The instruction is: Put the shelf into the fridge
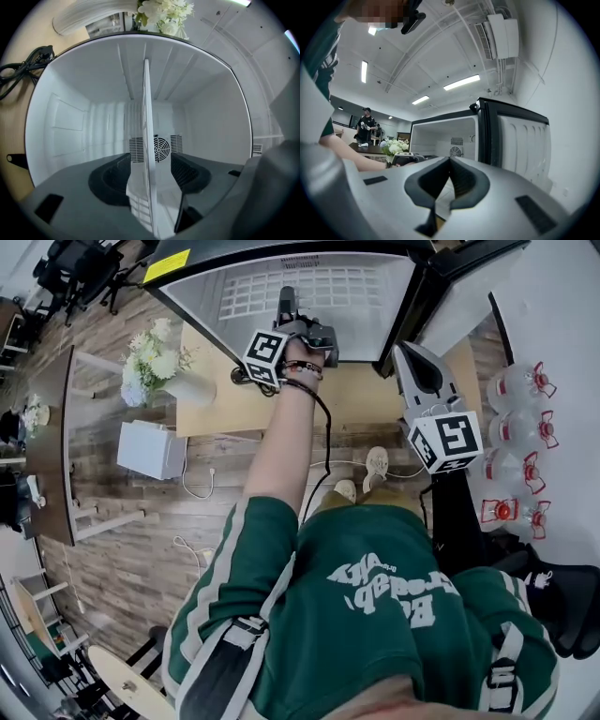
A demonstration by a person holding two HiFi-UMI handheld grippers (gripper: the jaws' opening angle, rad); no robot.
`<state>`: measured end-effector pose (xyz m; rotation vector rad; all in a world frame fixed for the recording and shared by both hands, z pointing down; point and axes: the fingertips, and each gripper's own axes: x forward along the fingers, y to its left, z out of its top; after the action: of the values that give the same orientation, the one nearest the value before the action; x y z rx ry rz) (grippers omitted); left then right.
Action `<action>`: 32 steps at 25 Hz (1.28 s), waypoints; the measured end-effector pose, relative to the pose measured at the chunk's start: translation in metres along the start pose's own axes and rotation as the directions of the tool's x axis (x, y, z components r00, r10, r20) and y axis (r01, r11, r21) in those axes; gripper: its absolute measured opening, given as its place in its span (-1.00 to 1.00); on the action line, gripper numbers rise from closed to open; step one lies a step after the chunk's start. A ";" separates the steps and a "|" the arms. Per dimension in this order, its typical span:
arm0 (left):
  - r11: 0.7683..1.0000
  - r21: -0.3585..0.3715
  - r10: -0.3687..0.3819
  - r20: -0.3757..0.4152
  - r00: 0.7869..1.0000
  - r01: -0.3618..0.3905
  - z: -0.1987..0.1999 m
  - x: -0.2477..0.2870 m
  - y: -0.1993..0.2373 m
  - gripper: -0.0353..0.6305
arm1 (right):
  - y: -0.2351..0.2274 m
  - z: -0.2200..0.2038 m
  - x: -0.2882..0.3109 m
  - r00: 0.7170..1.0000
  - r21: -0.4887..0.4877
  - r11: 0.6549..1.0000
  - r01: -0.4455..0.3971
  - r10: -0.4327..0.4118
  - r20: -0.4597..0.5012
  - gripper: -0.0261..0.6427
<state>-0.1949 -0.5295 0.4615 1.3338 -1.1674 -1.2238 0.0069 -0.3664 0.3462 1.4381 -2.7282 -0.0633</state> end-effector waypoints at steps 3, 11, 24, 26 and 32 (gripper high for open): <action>1.000 0.013 -0.005 -0.021 1.000 0.006 -0.002 -0.014 -0.003 -0.10 | 0.005 -0.001 -0.008 1.000 0.001 1.000 0.022 -0.022 -0.011 -0.91; 0.980 0.192 -0.033 -0.113 0.993 0.054 -0.007 -0.056 -0.020 -0.09 | 0.012 -0.003 -0.033 0.998 0.008 0.998 0.064 -0.064 -0.028 -0.91; 0.550 0.820 0.040 -0.217 0.975 0.160 -0.045 -0.120 -0.096 -0.06 | -0.011 0.005 -0.069 0.997 0.036 0.996 0.083 -0.083 -0.005 -0.91; 0.441 0.881 0.045 -0.214 0.976 0.172 -0.056 -0.131 -0.111 -0.06 | -0.016 0.008 -0.073 0.997 0.046 0.996 0.074 -0.074 0.002 -0.91; 0.156 0.971 0.064 -0.192 0.979 0.180 -0.087 -0.174 -0.143 -0.04 | -0.023 0.011 -0.090 0.999 0.063 0.997 0.035 -0.037 0.025 -0.91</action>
<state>-0.1093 -0.3397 0.3395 2.4181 -1.9081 -0.1078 0.0758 -0.3043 0.3314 1.5131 -2.7492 0.0012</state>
